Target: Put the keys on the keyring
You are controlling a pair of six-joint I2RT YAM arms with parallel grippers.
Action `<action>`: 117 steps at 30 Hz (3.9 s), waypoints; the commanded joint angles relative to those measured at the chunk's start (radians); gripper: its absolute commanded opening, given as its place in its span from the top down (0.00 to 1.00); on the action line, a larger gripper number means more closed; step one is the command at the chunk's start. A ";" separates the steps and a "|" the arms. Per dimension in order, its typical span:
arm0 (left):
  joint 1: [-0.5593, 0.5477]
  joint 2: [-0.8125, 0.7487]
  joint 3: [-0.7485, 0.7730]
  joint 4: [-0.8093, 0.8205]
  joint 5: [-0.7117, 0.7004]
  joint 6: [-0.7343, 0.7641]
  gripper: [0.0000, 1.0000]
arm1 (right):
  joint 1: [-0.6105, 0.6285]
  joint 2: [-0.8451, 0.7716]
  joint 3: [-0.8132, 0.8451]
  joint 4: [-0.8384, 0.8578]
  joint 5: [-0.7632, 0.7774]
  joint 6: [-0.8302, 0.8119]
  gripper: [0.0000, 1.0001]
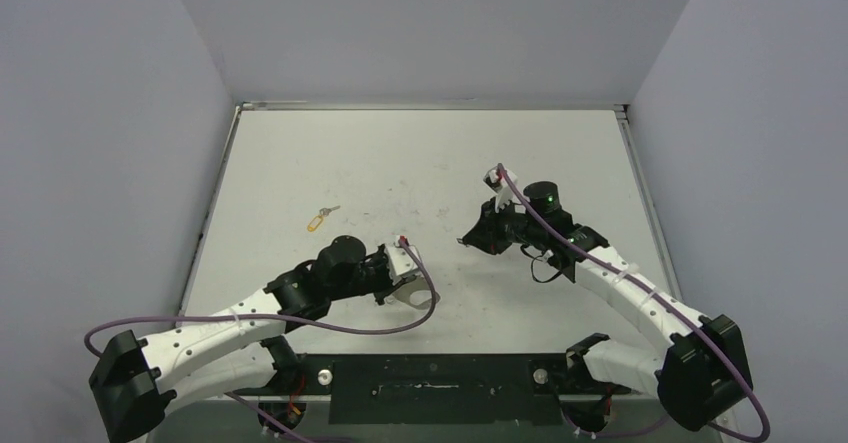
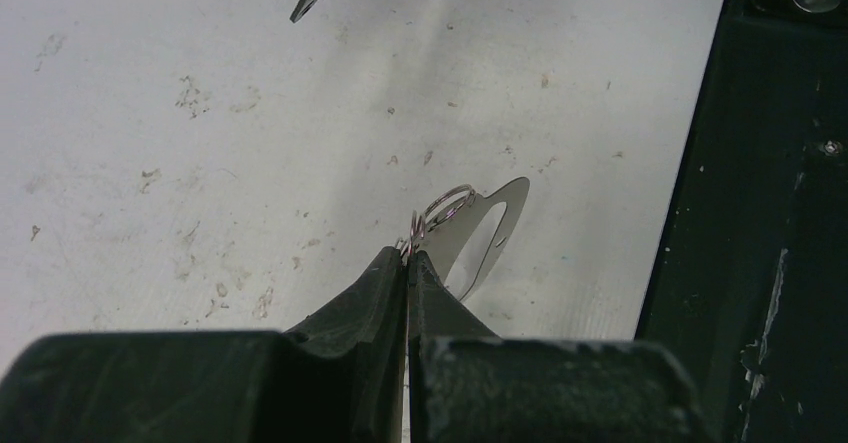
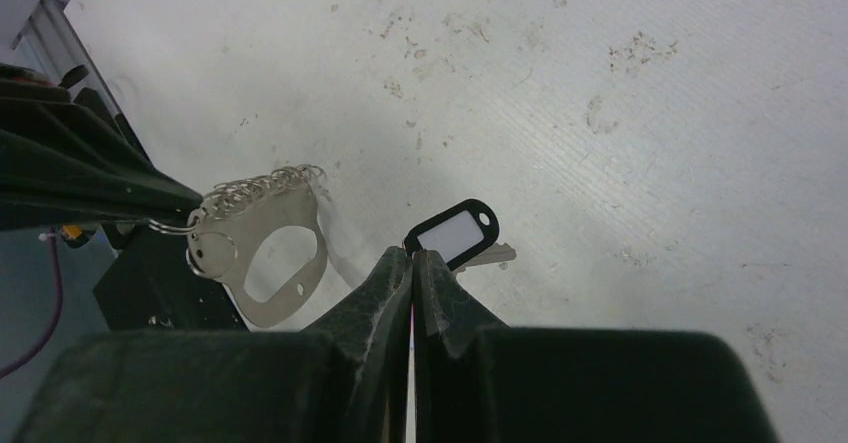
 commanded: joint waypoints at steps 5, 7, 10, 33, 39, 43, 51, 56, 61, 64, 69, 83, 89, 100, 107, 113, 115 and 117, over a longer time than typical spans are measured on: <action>-0.021 0.025 0.019 0.153 -0.016 -0.009 1.00 | 0.053 -0.109 -0.051 0.030 -0.058 0.000 1.00; -0.023 0.026 0.017 0.163 -0.018 -0.015 1.00 | 0.089 -0.121 -0.049 0.028 -0.063 -0.027 1.00; -0.028 0.027 0.014 0.172 -0.022 -0.025 1.00 | 0.140 -0.125 -0.032 0.016 -0.038 -0.051 1.00; -0.045 0.050 0.015 0.199 -0.024 -0.028 1.00 | 0.312 -0.044 0.146 -0.160 -0.048 -0.259 1.00; -0.050 0.054 0.017 0.203 -0.028 -0.026 1.00 | 0.367 -0.013 0.187 -0.208 -0.019 -0.300 1.00; -0.052 0.058 0.018 0.206 -0.026 -0.025 1.00 | 0.384 0.003 0.194 -0.202 -0.015 -0.299 1.00; -0.058 0.056 0.019 0.207 -0.028 -0.024 1.00 | 0.396 0.017 0.208 -0.192 0.037 -0.282 1.00; -0.060 0.048 0.016 0.201 -0.036 -0.021 1.00 | 0.396 -0.008 0.220 -0.190 0.020 -0.274 1.00; -0.061 0.036 0.006 0.203 -0.056 -0.016 1.00 | 0.396 -0.036 0.235 -0.190 -0.084 -0.265 1.00; -0.062 0.030 -0.001 0.208 -0.060 -0.011 1.00 | 0.396 -0.023 0.239 -0.188 -0.143 -0.246 1.00; -0.066 0.023 -0.006 0.210 -0.065 -0.006 1.00 | 0.396 0.009 0.216 -0.121 -0.214 -0.190 1.00; -0.076 -0.001 -0.020 0.210 -0.064 0.005 1.00 | 0.370 -0.030 0.224 -0.128 -0.121 -0.174 1.00; -0.081 -0.003 -0.023 0.210 -0.061 0.014 1.00 | 0.272 -0.134 0.212 -0.145 -0.076 -0.162 1.00; -0.085 -0.005 -0.020 0.218 -0.062 -0.003 1.00 | 0.229 -0.079 0.174 -0.206 -0.057 -0.254 1.00; -0.090 -0.003 -0.021 0.224 -0.063 -0.014 1.00 | 0.292 -0.024 0.129 -0.155 -0.072 -0.295 1.00; -0.093 -0.003 -0.021 0.226 -0.071 -0.022 1.00 | 0.332 -0.010 0.129 -0.112 -0.100 -0.288 1.00; -0.093 -0.002 -0.022 0.228 -0.072 -0.024 1.00 | 0.335 -0.012 0.128 -0.098 -0.101 -0.279 1.00; -0.094 -0.002 -0.024 0.234 -0.070 -0.025 1.00 | 0.337 -0.007 0.129 -0.091 -0.101 -0.278 1.00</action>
